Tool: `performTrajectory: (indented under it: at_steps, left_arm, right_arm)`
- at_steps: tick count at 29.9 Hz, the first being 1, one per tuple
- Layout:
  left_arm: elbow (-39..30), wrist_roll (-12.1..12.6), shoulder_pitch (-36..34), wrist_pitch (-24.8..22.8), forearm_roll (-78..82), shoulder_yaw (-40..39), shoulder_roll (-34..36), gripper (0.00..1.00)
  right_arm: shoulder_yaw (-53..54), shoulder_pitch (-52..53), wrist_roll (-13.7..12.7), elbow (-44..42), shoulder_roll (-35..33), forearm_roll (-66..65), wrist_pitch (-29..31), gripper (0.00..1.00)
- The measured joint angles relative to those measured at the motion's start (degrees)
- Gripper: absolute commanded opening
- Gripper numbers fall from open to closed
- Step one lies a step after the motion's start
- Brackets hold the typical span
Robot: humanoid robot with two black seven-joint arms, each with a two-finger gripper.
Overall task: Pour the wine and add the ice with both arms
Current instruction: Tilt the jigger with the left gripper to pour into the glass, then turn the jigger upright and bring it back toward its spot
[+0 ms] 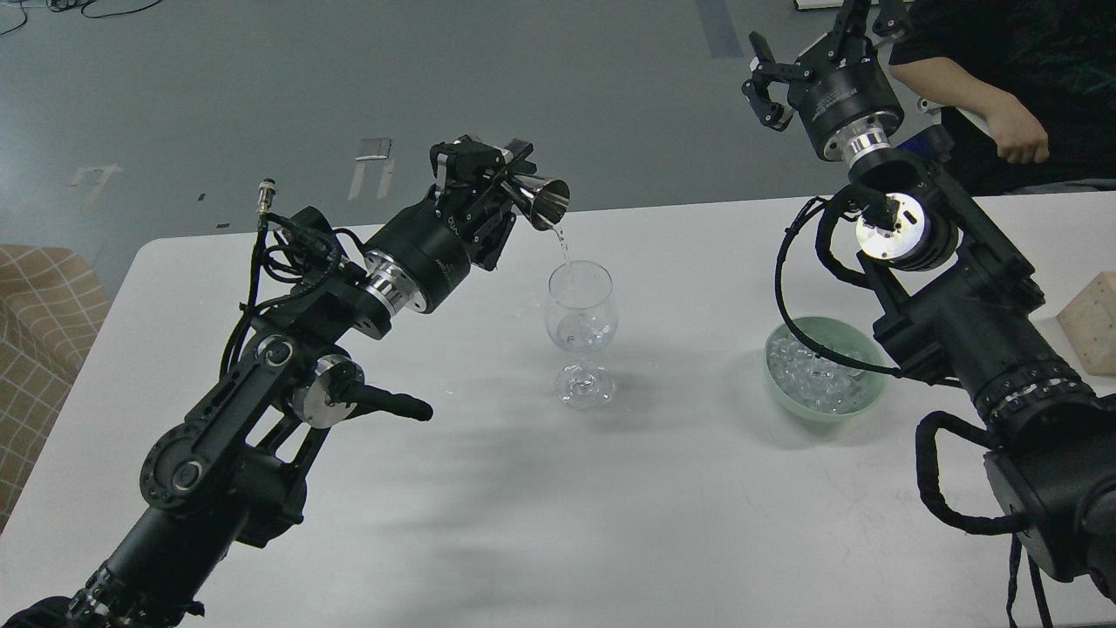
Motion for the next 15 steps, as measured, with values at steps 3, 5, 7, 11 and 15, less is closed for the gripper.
performTrajectory:
  at_steps: [3,5,7,11,15]
  left_arm:
    - [-0.1,-0.6,0.1,0.0,1.3,0.1,0.0,0.0]
    - [-0.1,-1.2,0.1,0.0,2.3,0.4,0.0,0.0]
    - [-0.1,-1.9,0.0,0.0,3.8,1.0,0.0,0.0]
    - [-0.7,-3.6,-0.1,0.0,7.4,1.9,0.1,0.0]
    - [-1.2,-4.5,-0.1,0.0,9.5,2.0,0.2,0.0]
  right_arm:
    - [0.0,0.0,0.0,0.0,0.0,0.0,0.0,1.0]
    - [0.0,0.0,0.0,0.0,0.0,0.0,0.0,1.0]
    - [0.0,0.0,0.0,0.0,0.0,0.0,0.0,1.0]
    - [0.0,0.0,0.0,0.0,0.0,0.0,0.0,1.0]
    - [0.0,0.0,0.0,0.0,0.0,0.0,0.0,1.0]
